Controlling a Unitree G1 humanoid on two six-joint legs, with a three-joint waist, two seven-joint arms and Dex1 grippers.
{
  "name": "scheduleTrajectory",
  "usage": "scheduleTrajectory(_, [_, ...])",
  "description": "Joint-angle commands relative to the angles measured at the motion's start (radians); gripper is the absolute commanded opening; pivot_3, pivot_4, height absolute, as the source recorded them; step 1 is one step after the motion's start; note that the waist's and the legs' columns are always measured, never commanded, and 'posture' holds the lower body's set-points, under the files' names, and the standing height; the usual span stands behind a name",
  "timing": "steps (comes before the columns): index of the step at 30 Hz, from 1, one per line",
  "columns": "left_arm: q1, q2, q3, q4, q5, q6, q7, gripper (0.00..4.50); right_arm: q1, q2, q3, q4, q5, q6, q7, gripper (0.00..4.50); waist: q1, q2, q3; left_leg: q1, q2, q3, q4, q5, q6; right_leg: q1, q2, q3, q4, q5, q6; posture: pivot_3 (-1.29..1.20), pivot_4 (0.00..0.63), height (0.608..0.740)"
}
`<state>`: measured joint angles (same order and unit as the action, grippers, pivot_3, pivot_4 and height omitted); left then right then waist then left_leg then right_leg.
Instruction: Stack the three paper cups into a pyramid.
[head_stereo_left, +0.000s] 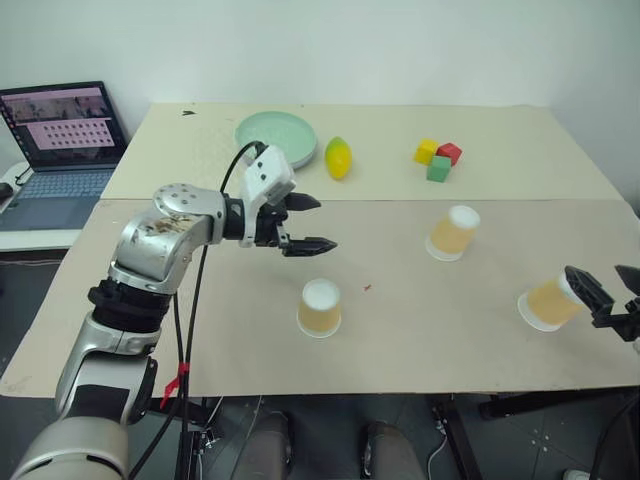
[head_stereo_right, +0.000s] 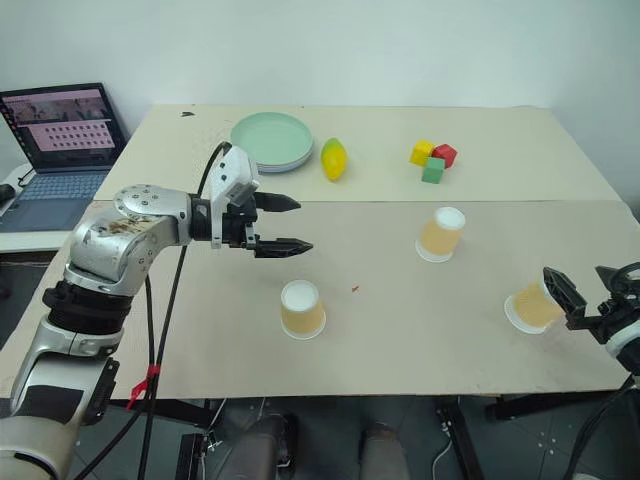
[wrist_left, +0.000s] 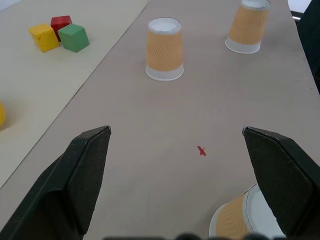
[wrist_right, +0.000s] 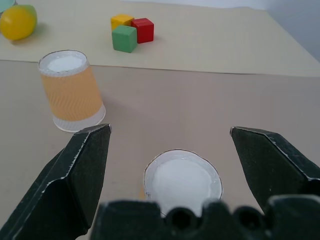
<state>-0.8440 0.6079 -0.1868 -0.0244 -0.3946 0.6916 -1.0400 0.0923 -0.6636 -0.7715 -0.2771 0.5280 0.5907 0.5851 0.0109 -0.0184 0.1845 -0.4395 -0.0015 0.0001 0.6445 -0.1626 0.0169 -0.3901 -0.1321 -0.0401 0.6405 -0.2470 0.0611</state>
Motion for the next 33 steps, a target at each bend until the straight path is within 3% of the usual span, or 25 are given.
scheduleTrajectory(1, [-0.002, 0.012, 0.027, -0.030, -0.003, -0.008, -0.004, 4.50, -0.010, 0.005, 0.007, 0.021, -0.003, -0.052, -0.009, 4.46, 0.000, 0.000, 0.000, 0.000, 0.000, 0.000, 0.000, 0.000, 0.000, 0.000, 0.000, 0.000, 0.000, 0.000, 0.000, 0.00, 0.150, 0.740])
scheduleTrajectory(31, [-0.007, 0.028, 0.045, -0.055, -0.003, 0.006, 0.024, 4.50, -0.039, 0.008, 0.124, 0.246, -0.069, -0.219, -0.001, 4.46, 0.000, 0.000, 0.000, 0.000, 0.000, 0.001, 0.000, 0.000, 0.000, 0.000, 0.000, 0.001, 0.000, 0.000, -0.001, 0.00, 0.150, 0.740])
scheduleTrajectory(33, [-0.007, 0.028, 0.045, -0.057, -0.004, 0.007, 0.026, 4.50, -0.041, 0.009, 0.124, 0.258, -0.072, -0.223, -0.006, 3.93, 0.000, 0.000, 0.000, 0.000, 0.000, 0.001, 0.000, 0.000, 0.000, 0.000, 0.000, 0.001, 0.000, 0.000, -0.001, 0.00, 0.150, 0.740])
